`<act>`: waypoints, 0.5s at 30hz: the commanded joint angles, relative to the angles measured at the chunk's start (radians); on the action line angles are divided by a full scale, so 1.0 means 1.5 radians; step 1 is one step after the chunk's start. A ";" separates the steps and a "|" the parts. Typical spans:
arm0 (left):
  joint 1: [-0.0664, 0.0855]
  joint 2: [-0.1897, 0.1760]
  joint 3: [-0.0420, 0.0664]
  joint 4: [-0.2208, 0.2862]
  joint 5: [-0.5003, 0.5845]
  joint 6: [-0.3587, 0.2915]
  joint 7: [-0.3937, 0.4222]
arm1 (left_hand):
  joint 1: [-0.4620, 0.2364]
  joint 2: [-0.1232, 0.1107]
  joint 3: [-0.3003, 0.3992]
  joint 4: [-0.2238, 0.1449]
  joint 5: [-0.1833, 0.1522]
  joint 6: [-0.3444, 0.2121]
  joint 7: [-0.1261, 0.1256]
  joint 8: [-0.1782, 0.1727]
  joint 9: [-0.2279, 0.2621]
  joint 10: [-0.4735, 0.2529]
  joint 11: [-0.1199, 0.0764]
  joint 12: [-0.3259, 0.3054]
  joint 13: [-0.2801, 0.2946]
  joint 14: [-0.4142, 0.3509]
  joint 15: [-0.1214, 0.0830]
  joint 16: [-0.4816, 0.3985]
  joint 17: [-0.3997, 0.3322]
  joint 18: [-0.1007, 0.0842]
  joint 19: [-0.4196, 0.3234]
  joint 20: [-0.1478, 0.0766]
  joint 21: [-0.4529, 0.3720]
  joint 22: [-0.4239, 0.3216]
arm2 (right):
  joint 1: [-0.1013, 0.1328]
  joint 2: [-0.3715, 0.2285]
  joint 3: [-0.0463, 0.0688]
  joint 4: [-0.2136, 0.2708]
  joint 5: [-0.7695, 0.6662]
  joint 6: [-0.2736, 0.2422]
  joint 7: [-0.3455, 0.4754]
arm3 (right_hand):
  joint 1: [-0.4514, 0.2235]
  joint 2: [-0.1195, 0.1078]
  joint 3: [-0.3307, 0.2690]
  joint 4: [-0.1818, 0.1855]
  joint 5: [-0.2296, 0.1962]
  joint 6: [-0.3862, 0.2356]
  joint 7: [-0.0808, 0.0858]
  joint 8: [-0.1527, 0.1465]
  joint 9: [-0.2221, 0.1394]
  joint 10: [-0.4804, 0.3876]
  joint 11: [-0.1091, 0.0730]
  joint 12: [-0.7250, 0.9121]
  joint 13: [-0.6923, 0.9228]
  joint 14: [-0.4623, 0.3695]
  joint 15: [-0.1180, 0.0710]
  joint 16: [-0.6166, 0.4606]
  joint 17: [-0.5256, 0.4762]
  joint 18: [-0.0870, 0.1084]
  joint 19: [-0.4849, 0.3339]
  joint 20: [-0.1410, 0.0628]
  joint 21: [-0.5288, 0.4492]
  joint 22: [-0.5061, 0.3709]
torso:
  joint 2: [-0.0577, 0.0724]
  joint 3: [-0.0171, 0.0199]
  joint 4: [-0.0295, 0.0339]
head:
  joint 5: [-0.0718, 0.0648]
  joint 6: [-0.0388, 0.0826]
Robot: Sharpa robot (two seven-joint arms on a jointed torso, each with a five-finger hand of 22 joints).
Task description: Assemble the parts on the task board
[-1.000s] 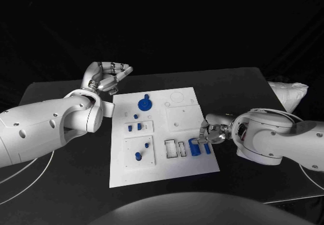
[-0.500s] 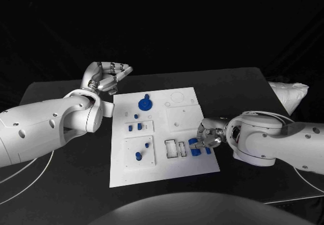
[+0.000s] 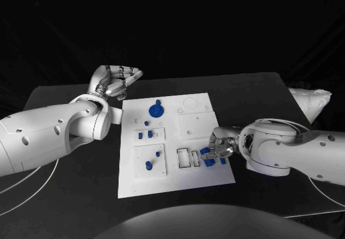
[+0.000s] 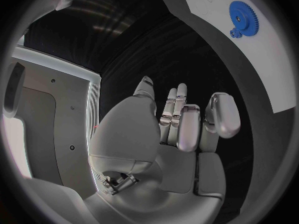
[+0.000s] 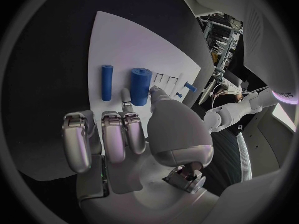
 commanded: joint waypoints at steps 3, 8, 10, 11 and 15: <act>0.000 -0.001 0.001 0.003 -0.002 0.008 0.004 | 0.002 0.008 -0.003 0.000 0.005 -0.007 0.000 -0.004 -0.001 -0.002 0.002 -0.005 -0.001 -0.003 0.001 -0.003 -0.001 0.007 0.000 -0.002 -0.005 0.097 | -0.012 0.012 -0.006 -0.007 0.016 0.020 -0.001 | 0.002 0.007 0.008 -0.003 -0.016 -0.003 0.002 -0.019 -0.009 0.070 0.005 0.002 0.175 0.070 0.003 0.003 0.175 -0.008 0.067 0.003 0.004 0.174 | 0.000 -0.0002 0.0004 | 0.000 0.000; 0.000 -0.002 0.001 0.004 -0.002 0.008 0.004 | 0.002 0.008 -0.003 0.000 0.005 -0.007 0.000 -0.004 -0.001 -0.002 0.002 -0.005 -0.001 -0.003 0.001 -0.003 -0.001 0.007 0.000 -0.002 -0.005 0.097 | -0.014 0.019 -0.006 -0.012 0.017 0.023 -0.003 | 0.014 0.021 0.023 -0.015 -0.061 0.006 0.004 -0.035 -0.013 0.070 0.006 0.002 0.175 0.070 0.006 0.003 0.175 -0.009 0.068 0.006 0.006 0.175 | 0.000 0.0000 0.0001 | 0.002 0.000; 0.000 -0.003 0.001 0.005 -0.002 0.008 0.004 | 0.002 0.008 -0.003 0.000 0.005 -0.007 0.000 -0.004 -0.001 -0.002 0.002 -0.005 -0.001 -0.003 0.001 -0.003 -0.001 0.007 0.000 -0.002 -0.005 0.097 | -0.014 0.021 -0.006 -0.014 0.017 0.024 -0.004 | 0.024 0.025 0.031 -0.023 -0.072 0.011 0.003 -0.042 -0.015 0.070 0.006 0.002 0.175 0.070 0.007 0.003 0.175 -0.009 0.070 0.007 0.008 0.176 | 0.000 0.0001 0.0009 | 0.000 0.000; 0.000 -0.003 0.001 0.005 -0.002 0.008 0.004 | 0.002 0.008 -0.003 0.000 0.005 -0.007 0.000 -0.004 -0.001 -0.002 0.002 -0.005 -0.001 -0.003 0.001 -0.003 -0.001 0.007 0.000 -0.002 -0.005 0.097 | -0.014 0.022 -0.006 -0.015 0.018 0.024 -0.004 | 0.028 0.026 0.034 -0.028 -0.073 0.013 0.003 -0.045 -0.016 0.070 0.005 0.002 0.175 0.070 0.007 0.003 0.175 -0.009 0.070 0.007 0.008 0.176 | 0.000 0.0000 0.0009 | 0.000 0.000; 0.000 -0.004 0.001 0.005 -0.002 0.008 0.004 | 0.002 0.008 -0.003 0.000 0.005 -0.007 0.000 -0.004 -0.001 -0.002 0.002 -0.005 -0.001 -0.003 0.001 -0.003 -0.001 0.007 0.000 -0.002 -0.005 0.097 | -0.014 0.024 -0.006 -0.017 0.024 0.028 -0.005 | 0.040 0.027 0.042 -0.039 -0.088 0.019 0.003 -0.053 -0.019 0.070 0.005 0.002 0.175 0.070 0.008 0.003 0.175 -0.009 0.070 0.008 0.008 0.176 | 0.000 -0.0001 -0.0001 | 0.001 0.000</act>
